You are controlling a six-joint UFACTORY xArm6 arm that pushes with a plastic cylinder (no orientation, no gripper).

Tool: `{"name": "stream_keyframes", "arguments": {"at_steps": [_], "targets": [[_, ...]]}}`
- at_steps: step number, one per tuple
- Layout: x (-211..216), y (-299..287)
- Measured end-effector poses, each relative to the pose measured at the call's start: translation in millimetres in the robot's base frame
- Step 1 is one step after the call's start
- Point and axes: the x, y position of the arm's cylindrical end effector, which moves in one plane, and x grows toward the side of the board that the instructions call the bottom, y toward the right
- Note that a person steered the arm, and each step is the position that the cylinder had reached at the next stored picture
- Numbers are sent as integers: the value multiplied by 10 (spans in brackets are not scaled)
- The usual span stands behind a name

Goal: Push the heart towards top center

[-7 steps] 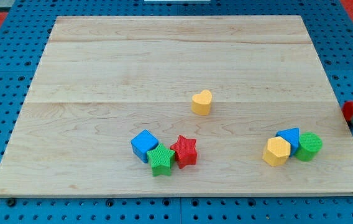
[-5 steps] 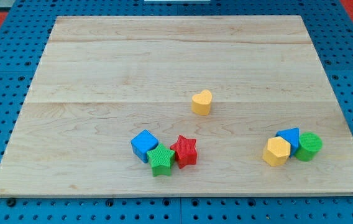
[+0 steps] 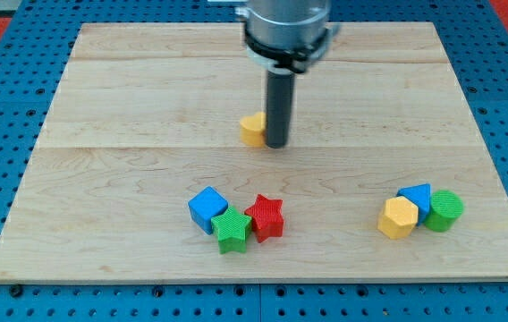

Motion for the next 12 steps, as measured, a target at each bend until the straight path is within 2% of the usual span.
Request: {"name": "stream_keyframes", "arguments": {"at_steps": [1,2,3,4,6,8,9,10,11,12], "targets": [[141,-38],[-49,-604],[-569,-657],[-856,-539],[-644,149],[-1161,544],[-1514,164],[-1518,-665],[-1322,-1068],[-1330,-1756]]}}
